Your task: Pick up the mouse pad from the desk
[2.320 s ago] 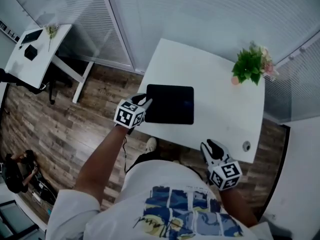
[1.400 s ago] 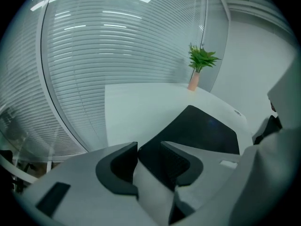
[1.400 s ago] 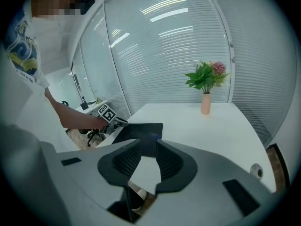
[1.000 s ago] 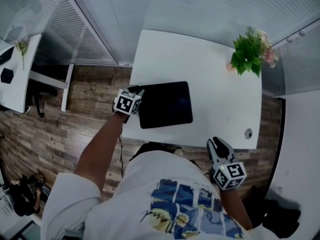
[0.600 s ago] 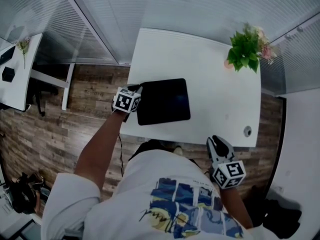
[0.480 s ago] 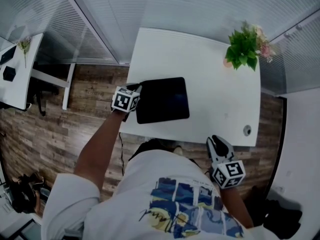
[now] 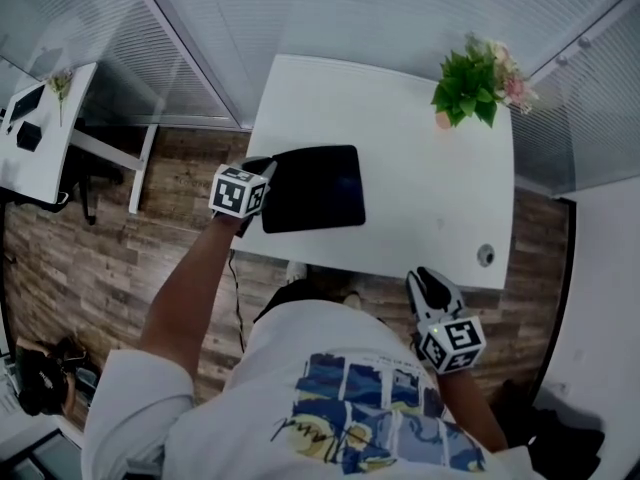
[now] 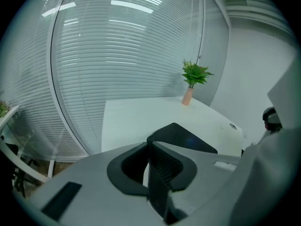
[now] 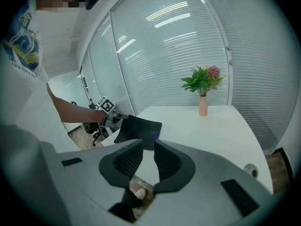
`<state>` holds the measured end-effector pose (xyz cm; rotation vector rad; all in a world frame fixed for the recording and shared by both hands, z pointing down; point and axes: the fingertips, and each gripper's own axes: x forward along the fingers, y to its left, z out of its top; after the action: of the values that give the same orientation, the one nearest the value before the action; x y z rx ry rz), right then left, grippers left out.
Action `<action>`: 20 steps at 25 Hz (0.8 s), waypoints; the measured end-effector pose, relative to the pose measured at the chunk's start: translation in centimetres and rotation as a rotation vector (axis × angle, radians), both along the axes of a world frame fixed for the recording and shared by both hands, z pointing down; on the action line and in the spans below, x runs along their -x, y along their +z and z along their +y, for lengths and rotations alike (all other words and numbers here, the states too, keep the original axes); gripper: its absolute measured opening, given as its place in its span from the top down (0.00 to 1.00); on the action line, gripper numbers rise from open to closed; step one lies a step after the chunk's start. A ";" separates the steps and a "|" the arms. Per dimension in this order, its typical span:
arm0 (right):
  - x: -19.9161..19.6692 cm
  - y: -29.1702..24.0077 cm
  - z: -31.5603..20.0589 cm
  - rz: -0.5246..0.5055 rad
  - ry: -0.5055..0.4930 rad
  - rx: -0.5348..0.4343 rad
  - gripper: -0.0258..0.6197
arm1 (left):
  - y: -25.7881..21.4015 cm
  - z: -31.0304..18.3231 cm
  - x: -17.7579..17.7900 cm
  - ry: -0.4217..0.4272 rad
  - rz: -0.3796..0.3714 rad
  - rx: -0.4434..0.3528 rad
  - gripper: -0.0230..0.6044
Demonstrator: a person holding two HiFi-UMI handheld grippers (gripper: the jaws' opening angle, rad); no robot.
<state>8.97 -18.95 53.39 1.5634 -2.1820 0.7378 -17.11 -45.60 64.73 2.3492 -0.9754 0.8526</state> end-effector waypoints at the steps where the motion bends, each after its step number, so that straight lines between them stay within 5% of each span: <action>1: -0.3 0.0 0.3 -0.002 -0.005 -0.003 0.85 | -0.5 0.3 -0.2 0.000 0.000 -0.006 0.92; 20: -5.5 -0.5 6.8 -0.030 -0.111 -0.073 0.87 | -11.8 6.8 -3.9 -0.059 0.041 -0.134 0.92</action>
<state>14.52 -12.14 52.92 1.4600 -2.3208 0.6575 -13.17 -38.84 52.96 2.4256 -1.1100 0.7343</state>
